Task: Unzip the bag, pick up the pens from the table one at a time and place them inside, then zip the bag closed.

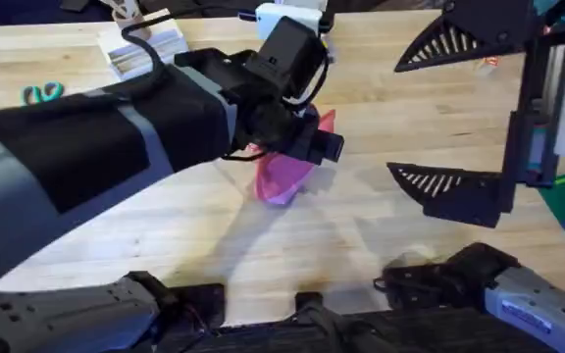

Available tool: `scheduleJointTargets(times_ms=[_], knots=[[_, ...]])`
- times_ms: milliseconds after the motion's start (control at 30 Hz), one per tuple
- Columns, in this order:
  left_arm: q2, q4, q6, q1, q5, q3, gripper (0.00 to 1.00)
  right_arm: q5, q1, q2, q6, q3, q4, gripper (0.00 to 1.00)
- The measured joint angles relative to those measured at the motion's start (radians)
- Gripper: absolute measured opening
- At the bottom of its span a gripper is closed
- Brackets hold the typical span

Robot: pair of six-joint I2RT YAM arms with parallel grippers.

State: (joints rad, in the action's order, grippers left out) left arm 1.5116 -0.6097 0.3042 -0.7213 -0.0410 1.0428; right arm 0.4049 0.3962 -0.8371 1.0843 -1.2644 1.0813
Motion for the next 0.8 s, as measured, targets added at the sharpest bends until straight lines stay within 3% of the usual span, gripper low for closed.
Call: scheduleJointTargets(times_ms=[233, 533, 567, 800], knots=[[0.0, -0.017, -0.119, 0.0, -0.016, 0.0, 0.992, 0.0, 0.0, 0.0, 0.0, 0.0, 0.0, 0.997], [-0.002, -0.079, -0.222, 0.0, -0.019, 0.002, 0.994, 0.0, 0.0, 0.0, 0.0, 0.0, 0.0, 0.998], [-0.029, -0.107, -0.268, -0.001, -0.02, 0.002, 0.994, 0.0, 0.0, 0.0, 0.0, 0.0, 0.0, 0.998], [-0.178, -0.147, -0.302, -0.001, -0.018, 0.002, 0.993, 0.0, 0.0, 0.0, 0.0, 0.0, 0.0, 0.997]])
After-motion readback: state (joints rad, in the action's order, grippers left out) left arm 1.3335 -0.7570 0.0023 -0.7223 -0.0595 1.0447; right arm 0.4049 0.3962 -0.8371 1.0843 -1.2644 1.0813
